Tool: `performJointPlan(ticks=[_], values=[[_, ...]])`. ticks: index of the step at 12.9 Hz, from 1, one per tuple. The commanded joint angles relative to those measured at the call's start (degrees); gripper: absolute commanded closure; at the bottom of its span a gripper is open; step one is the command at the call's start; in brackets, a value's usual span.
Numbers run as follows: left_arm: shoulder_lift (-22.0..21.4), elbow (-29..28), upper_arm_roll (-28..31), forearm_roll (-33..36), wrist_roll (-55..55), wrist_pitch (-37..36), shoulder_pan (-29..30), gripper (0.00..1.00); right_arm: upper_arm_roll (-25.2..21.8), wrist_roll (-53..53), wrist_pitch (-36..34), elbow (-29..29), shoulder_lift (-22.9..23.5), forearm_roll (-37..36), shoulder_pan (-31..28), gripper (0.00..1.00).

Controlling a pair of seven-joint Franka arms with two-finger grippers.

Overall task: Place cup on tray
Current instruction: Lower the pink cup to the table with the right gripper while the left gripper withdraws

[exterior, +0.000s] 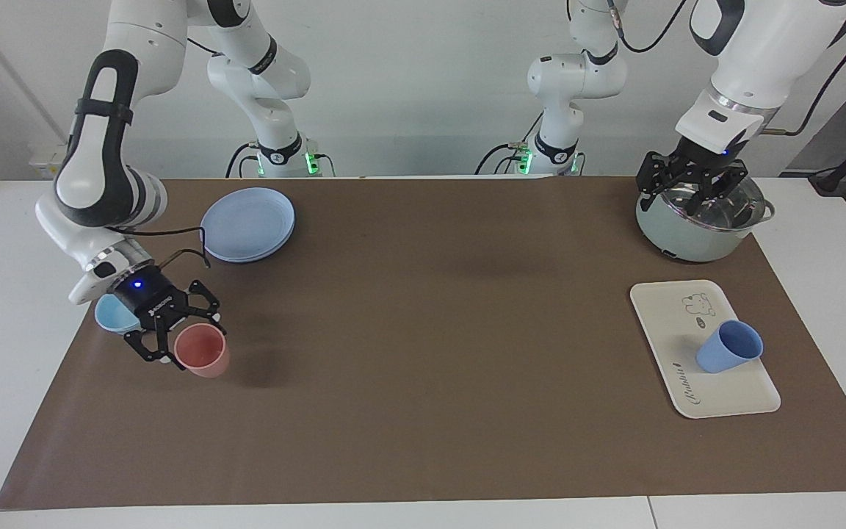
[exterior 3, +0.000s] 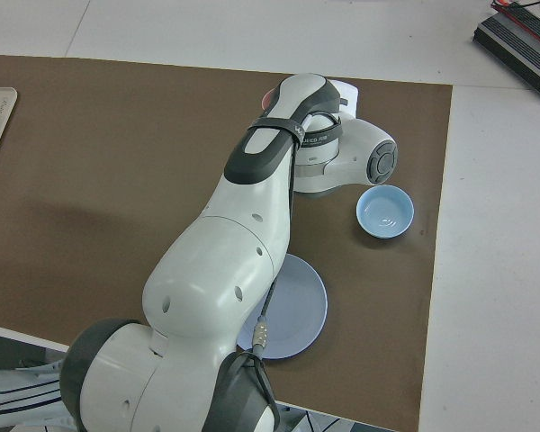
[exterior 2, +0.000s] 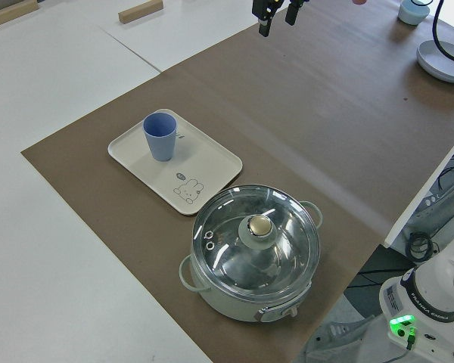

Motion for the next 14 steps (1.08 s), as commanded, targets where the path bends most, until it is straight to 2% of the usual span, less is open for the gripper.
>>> performJointPlan(ticks=[1,3,4,8,9,10,11,14], values=[[-2.4,-2.8,0.1,1.5,0.1,0.2,0.3,0.0,0.9,-5.0,-3.0,3.3,4.4,3.7,-1.6,1.0],[-2.4,-2.7,0.3,2.0,0.0,0.1,0.4,0.0,0.9,-6.4,-5.0,3.0,5.5,4.0,-2.5,1.0],[-2.3,-2.6,0.3,2.9,0.1,0.1,0.7,0.0,0.8,-9.0,-6.7,2.8,6.7,6.8,-2.8,1.0],[-2.3,-2.6,0.3,3.4,0.2,-0.8,1.2,0.0,0.7,-10.8,-6.0,1.1,6.7,8.4,-2.7,1.0],[-2.3,-2.5,0.3,3.4,0.2,-0.8,1.2,0.0,0.7,-11.0,-6.0,0.9,6.6,8.4,-2.7,0.94],[-2.3,-2.6,0.3,3.3,0.2,-0.8,1.2,0.0,0.7,-11.1,-6.2,0.6,6.5,8.4,-2.8,0.31],[-2.3,-2.5,0.3,3.4,0.2,-0.7,1.3,0.0,0.7,-11.1,-7.0,0.6,6.2,8.3,-3.2,0.0],[-2.3,-2.5,0.3,3.3,0.2,-0.3,2.9,0.0,0.7,-11.2,-7.0,0.5,5.6,8.1,-3.4,0.0]])
